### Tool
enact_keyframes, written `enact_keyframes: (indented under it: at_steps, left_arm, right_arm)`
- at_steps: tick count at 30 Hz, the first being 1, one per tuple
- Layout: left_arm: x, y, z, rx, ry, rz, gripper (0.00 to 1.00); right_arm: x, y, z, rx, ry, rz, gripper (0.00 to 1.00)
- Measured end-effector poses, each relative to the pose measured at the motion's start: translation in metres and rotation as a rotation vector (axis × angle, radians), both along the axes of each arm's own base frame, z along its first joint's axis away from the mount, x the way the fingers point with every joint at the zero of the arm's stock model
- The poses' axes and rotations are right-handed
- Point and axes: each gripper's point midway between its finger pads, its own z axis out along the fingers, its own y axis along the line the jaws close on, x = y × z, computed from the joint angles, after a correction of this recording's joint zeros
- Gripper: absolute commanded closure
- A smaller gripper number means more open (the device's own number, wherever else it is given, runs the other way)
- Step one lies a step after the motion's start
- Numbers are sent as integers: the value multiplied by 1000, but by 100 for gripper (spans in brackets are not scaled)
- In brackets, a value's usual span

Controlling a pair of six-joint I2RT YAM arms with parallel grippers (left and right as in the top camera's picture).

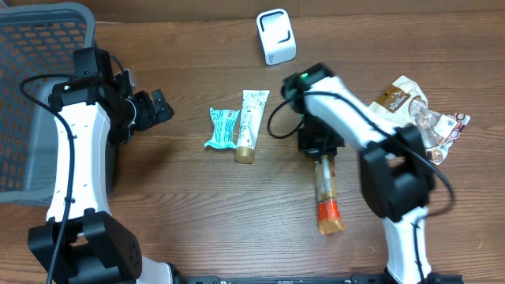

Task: Scan the item barcode

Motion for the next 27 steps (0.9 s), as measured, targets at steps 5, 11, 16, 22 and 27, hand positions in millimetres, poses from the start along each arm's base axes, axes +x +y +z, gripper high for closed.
enact_keyframes:
  at_steps: [5, 11, 16, 22, 27]
  left_arm:
    - [0, 0, 0, 0, 0, 0, 0]
    - [0, 0, 0, 0, 0, 0, 0]
    - [0, 0, 0, 0, 0, 0, 0]
    - [0, 0, 0, 0, 0, 0, 0]
    - [0, 0, 0, 0, 0, 0, 0]
  right_arm:
    - [0, 13, -23, 6, 20, 67, 40]
    - [2, 11, -20, 43, 41, 68, 42]
    - [15, 4, -11, 103, 34, 41, 42]
    - [33, -1, 50, 298, -104, 23, 30]
    - [34, -3, 124, 467, -266, 46, 23]
